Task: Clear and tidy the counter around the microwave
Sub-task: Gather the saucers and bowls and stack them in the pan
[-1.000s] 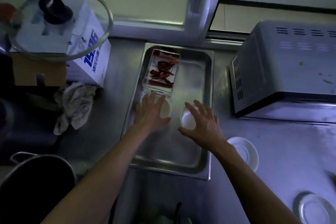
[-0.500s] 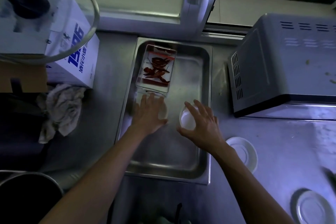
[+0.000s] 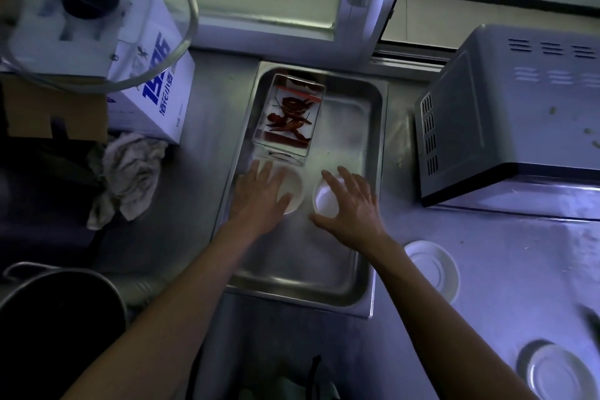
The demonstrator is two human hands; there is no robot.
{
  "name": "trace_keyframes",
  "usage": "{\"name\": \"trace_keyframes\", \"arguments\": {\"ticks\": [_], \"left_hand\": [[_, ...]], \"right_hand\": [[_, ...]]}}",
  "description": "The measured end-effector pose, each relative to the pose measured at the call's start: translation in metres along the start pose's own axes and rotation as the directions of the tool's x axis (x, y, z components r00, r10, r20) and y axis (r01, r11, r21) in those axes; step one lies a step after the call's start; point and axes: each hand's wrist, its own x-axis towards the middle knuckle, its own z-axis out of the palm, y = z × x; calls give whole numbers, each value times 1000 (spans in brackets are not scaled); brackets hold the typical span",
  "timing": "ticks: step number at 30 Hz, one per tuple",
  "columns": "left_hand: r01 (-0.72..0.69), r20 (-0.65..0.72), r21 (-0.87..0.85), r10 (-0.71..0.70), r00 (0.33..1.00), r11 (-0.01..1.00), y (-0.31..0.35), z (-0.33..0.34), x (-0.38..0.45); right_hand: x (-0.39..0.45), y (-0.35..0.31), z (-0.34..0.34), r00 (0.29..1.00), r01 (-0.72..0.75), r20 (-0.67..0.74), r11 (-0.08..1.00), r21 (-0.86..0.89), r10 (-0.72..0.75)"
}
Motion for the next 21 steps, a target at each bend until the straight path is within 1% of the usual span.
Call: {"name": "trace_keyframes", "arguments": {"ticks": [5,10,14,21], "left_hand": [[79,-143,-84,-91,986,993,-15,-23,-33],[162,-230,-216,-211,950,963,-35,-30,-55],[224,-212,-208,-268,940,952,-46,-24,-62],[222,-191,-247,-272,943,943,-46,-6,-67]], "right_hand": [[20,-34,5,992,126,-21,992,-9,-126],[47,-67,26,974,225,7,972,-70,-225],[60,-76,43,961,275,33,951,-143,-274],[72,-64,74,959,282,65,933,-225,-274]]}}
